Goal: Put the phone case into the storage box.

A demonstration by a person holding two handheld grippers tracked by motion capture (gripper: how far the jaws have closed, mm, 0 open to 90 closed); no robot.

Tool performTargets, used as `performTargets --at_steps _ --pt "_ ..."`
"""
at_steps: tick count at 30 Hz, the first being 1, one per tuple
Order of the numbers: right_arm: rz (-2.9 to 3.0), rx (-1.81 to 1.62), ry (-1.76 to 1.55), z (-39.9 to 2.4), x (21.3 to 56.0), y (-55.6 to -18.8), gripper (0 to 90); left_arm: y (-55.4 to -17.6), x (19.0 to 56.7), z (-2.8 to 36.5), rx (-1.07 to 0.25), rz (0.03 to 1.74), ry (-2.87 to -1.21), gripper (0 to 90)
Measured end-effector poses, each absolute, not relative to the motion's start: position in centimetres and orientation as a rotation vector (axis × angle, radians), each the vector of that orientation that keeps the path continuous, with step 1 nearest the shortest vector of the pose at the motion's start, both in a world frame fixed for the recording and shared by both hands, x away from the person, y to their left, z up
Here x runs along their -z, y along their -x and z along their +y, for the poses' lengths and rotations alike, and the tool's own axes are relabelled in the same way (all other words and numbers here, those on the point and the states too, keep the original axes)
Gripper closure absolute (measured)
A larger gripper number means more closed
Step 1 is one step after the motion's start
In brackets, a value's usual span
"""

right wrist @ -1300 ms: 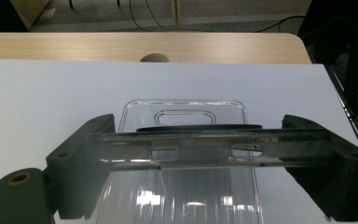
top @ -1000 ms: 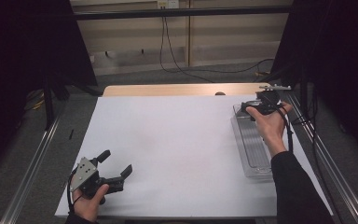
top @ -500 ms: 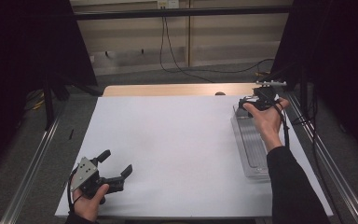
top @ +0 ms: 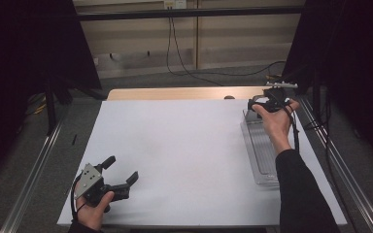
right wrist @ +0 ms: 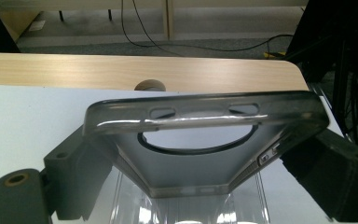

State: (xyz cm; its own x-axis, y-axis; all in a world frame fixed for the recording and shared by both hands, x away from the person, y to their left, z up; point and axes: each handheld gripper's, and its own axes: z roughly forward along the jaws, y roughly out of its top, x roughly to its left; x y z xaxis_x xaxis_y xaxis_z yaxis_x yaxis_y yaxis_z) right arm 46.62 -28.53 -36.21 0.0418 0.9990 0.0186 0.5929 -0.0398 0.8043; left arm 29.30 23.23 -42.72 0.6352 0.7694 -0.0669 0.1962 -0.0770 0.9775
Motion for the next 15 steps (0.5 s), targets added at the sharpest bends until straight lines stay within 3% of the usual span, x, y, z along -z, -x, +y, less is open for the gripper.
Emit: performTargets --at_steps 15 --pt "1.589 -0.856 -1.686 -28.4 36.6 -47.8 10.2 -29.3 42.8 23.2 -0.570 0.815 -1.617 2.9"
